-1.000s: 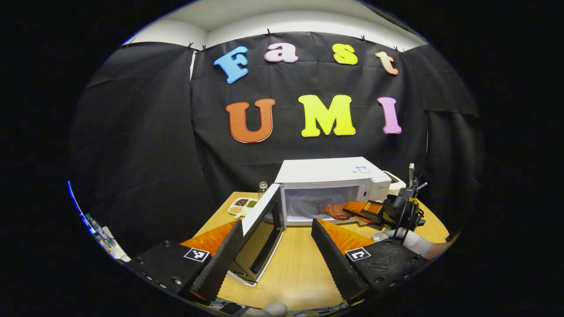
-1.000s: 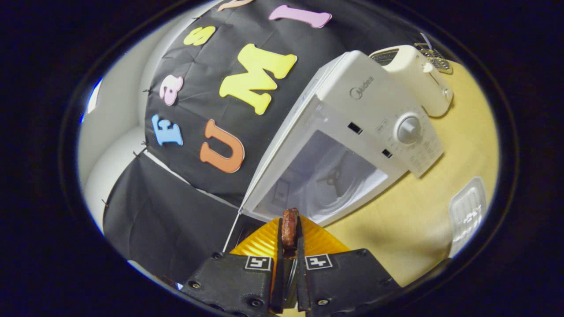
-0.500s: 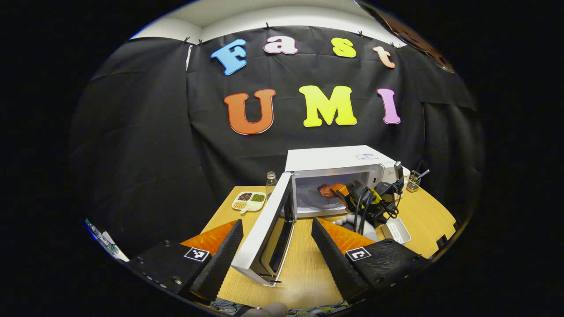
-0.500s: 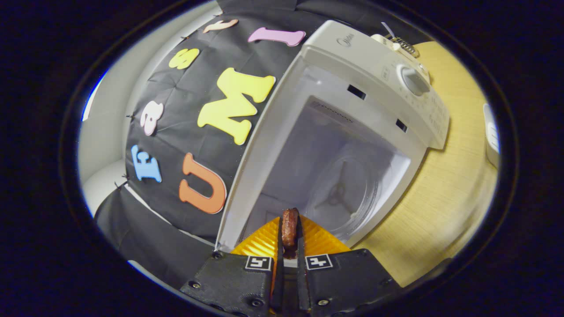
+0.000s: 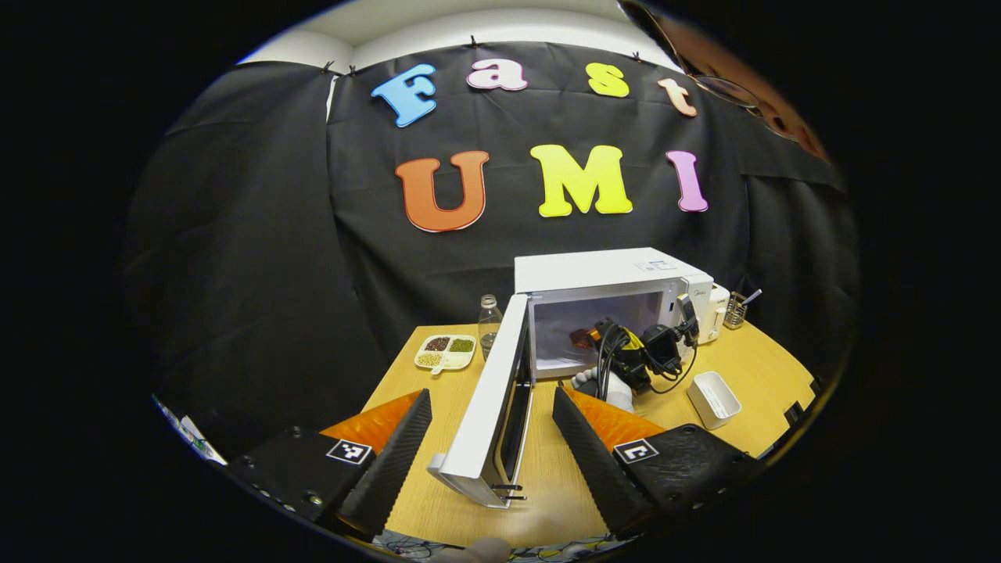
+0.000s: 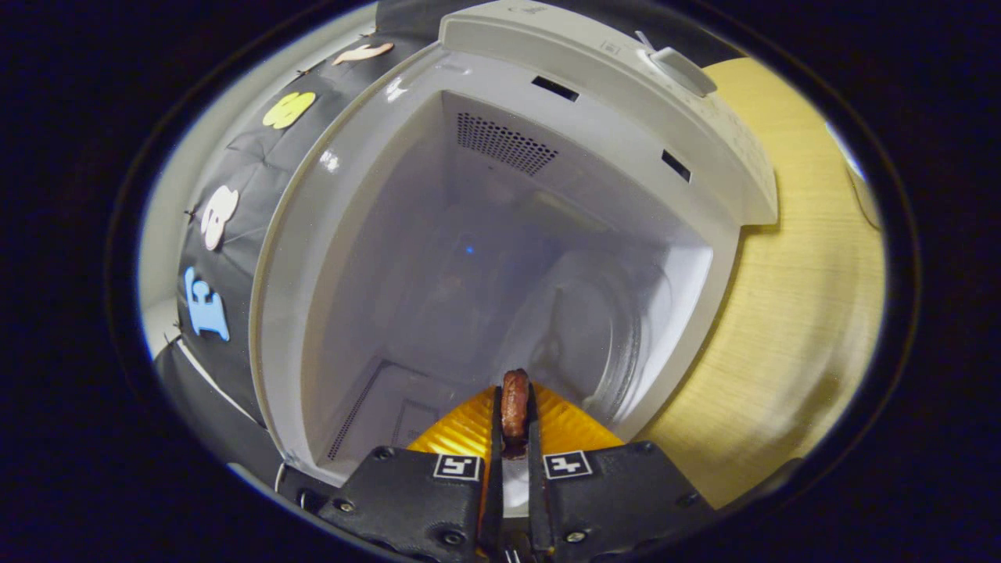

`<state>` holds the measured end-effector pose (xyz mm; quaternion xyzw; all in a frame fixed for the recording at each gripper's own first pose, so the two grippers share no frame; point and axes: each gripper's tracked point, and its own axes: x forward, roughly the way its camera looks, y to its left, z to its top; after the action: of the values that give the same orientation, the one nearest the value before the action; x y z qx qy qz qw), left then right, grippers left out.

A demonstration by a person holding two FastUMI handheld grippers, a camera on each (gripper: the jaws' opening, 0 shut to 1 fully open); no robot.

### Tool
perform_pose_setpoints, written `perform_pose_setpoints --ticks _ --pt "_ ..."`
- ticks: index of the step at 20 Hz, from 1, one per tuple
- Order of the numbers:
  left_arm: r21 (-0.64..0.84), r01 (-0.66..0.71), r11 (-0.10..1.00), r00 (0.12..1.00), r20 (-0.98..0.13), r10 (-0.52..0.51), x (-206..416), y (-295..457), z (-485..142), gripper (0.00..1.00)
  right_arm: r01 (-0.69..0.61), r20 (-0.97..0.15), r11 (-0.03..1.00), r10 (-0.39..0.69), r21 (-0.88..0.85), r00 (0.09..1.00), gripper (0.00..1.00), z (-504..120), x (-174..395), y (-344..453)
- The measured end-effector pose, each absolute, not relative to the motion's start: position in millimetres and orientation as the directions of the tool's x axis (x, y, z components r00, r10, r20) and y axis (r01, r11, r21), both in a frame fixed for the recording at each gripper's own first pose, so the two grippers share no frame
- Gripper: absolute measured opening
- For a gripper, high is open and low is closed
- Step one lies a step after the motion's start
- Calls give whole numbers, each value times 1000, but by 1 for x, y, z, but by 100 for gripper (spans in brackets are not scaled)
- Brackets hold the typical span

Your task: Open the microwave oven with the left hand, put the food in, and close the microwave oven.

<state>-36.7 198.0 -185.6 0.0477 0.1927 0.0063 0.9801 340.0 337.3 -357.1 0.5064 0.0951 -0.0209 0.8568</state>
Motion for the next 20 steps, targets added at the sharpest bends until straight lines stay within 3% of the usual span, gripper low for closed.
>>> perform_pose_setpoints --ticks 1,2,3,4,5,6,7,8,9,10,14,15,16,17,18,19,20 --pt "90 6 996 925 -378 28 -37 199 -187 96 143 -197 536 45 832 979 17 -360 342 335" --pt "89 4 996 926 -377 30 -35 200 -187 96 141 -198 587 33 797 980 19 -363 345 333" --pt "95 -4 996 926 -375 39 -35 203 -188 96 148 -202 613 19 776 979 11 -364 347 330" --pt "94 -4 996 925 -377 39 -34 204 -191 96 159 -217 637 12 755 976 24 -368 347 329" --pt "92 -5 996 925 -379 39 -34 204 -192 96 167 -228 666 5 727 974 26 -371 346 329" --pt "89 -1 996 922 -385 35 -34 202 -193 96 169 -231 693 -4 700 973 17 -373 346 325" --pt "90 3 996 920 -390 32 -34 201 -195 97 162 -226 721 -8 674 974 37 -374 345 323" --pt "96 8 995 921 -388 30 -34 201 -195 96 146 -213 743 -5 653 977 36 -374 345 321" --pt "107 8 994 922 -386 34 -35 200 -193 96 147 -213 761 -12 631 977 41 -373 346 318" --pt "116 9 993 924 -380 36 -35 201 -192 97 150 -206 774 -26 615 978 68 -367 344 314" --pt "133 27 991 925 -379 25 -35 192 -190 96 152 -214 831 -40 535 976 96 -363 342 306" --pt "136 31 990 925 -379 23 -34 190 -190 96 144 -198 842 -46 519 979 85 -359 341 300" --pt "137 34 990 926 -377 20 -34 188 -189 96 136 -181 853 -50 505 982 98 -351 338 297" --pt "136 36 990 927 -374 17 -33 185 -189 96 134 -174 855 -52 501 983 98 -344 334 293" --pt "134 40 990 929 -369 12 -33 183 -187 96 122 -167 860 -43 495 985 86 -339 329 290" --pt "133 40 990 931 -366 11 -32 181 -187 96 111 -161 869 -37 482 986 99 -334 324 287" --pt "130 40 991 931 -364 10 -31 181 -187 96 101 -155 875 -30 473 987 99 -326 317 282"
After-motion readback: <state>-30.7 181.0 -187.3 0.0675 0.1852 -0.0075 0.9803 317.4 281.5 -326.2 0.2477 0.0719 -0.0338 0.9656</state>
